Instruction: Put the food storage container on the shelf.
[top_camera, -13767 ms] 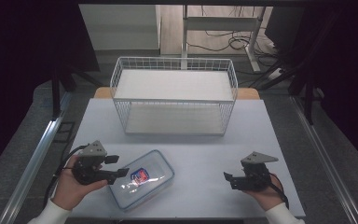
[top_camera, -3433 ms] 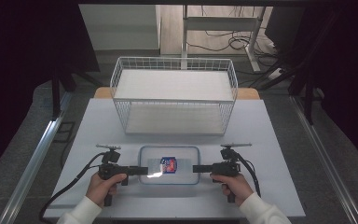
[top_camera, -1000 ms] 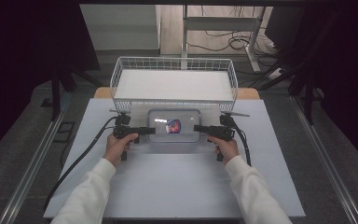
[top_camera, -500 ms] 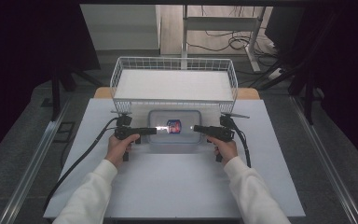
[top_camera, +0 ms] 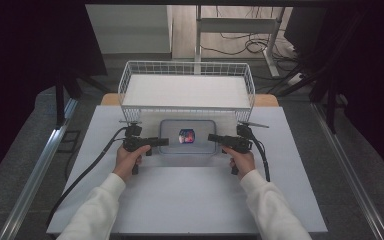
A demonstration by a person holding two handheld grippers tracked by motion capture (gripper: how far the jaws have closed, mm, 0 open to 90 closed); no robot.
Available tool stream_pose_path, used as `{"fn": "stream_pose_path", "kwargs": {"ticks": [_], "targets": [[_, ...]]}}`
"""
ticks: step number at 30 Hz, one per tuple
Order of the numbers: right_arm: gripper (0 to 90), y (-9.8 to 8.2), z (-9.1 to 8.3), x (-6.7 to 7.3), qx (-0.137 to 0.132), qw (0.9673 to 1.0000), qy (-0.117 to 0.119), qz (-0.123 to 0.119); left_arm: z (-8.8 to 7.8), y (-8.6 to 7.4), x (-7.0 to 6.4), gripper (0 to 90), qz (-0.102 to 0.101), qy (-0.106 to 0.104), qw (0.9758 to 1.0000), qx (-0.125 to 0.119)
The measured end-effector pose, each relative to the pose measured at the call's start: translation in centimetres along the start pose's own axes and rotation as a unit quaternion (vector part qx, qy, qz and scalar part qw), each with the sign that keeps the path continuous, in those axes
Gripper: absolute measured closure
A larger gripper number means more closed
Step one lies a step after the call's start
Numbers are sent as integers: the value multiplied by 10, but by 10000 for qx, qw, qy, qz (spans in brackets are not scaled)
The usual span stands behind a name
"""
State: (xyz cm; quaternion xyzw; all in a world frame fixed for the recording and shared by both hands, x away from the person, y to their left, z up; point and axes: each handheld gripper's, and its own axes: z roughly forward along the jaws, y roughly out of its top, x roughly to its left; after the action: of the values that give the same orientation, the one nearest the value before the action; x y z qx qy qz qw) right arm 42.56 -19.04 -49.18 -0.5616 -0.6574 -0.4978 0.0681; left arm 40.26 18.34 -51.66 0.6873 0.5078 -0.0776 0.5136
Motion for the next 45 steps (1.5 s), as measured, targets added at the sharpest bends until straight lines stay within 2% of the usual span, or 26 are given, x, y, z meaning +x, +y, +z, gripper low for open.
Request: {"fn": "stream_pose_path", "kwargs": {"ticks": [4, 5, 7, 9, 12, 13, 15, 16, 19, 21, 24, 26, 27, 30, 31, 32, 34, 38, 42, 43, 45], "targets": [[317, -10, -13, 8, -123, 9994, -223, -239, -10, -6, -5, 258, 53, 120, 9998, -138], [313, -14, -18, 9, -144, 9990, -296, -299, -12, -8, -7, 254, 2, 171, 9997, -163], [315, -19, -26, 12, -179, 9986, -342, -375, -18, -12, -11, 254, 117, 166, 9997, -130], [318, -24, -33, 16, -150, 9974, -424, -565, -23, -17, -16, 252, 240, 186, 9995, -98], [347, -33, -43, 23, -107, 9937, -553, -968, -32, -27, -26, 250, 486, 241, 9985, -33], [360, -37, -46, 26, -50, 9909, -605, -1205, -34, -29, -29, 248, 546, 263, 9982, -20], [377, -42, -49, 29, 40, 9856, -729, -1526, -40, -38, -34, 249, 662, 295, 9974, 1], [399, -47, -51, 33, 139, 9792, -835, -1845, -43, -41, -36, 250, 699, 304, 9971, 32], [450, -57, -55, 39, 291, 9697, -886, -2257, -50, -52, -41, 252, 763, 324, 9965, 74], [497, -64, -55, 44, 425, 9625, -914, -2519, -55, -60, -45, 254, 872, 402, 9953, 133], [578, -71, -52, 50, 553, 9575, -884, -2688, -60, -67, -49, 255, 985, 485, 9937, 211], [629, -76, -47, 55, 612, 9512, -919, -2882, -64, -70, -52, 255, 1099, 592, 9919, 248], [648, -78, -44, 56, 657, 9497, -909, -2924, -66, -73, -53, 256, 1162, 646, 9907, 273], [750, -81, -31, 62, 893, 9421, -889, -3106, -69, -77, -55, 255, 1250, 804, 9882, 373], [781, -82, -27, 64, 945, 9392, -898, -3176, -69, -77, -55, 255, 1250, 804, 9882, 373], [820, -83, -22, 68, 988, 9356, -896, -3268, -70, -80, -56, 255, 1352, 879, 9860, 431], [870, -85, -12, 73, 1022, 9318, -865, -3374, -70, -82, -58, 251, 1419, 856, 9852, 445], [889, -87, 11, 82, 1116, 9240, -882, -3551, -71, -82, -59, 248, 1405, 777, 9862, 413], [890, -88, 32, 86, 1161, 9136, -1038, -3756, -72, -84, -60, 246, 1479, 860, 9842, 449], [890, -88, 35, 86, 1151, 9147, -1036, -3733, -72, -84, -60, 246, 1504, 893, 9835, 467], [890, -88, 44, 88, 1156, 9145, -1034, -3738, -71, -85, -60, 246, 1521, 925, 9828, 499]]}}
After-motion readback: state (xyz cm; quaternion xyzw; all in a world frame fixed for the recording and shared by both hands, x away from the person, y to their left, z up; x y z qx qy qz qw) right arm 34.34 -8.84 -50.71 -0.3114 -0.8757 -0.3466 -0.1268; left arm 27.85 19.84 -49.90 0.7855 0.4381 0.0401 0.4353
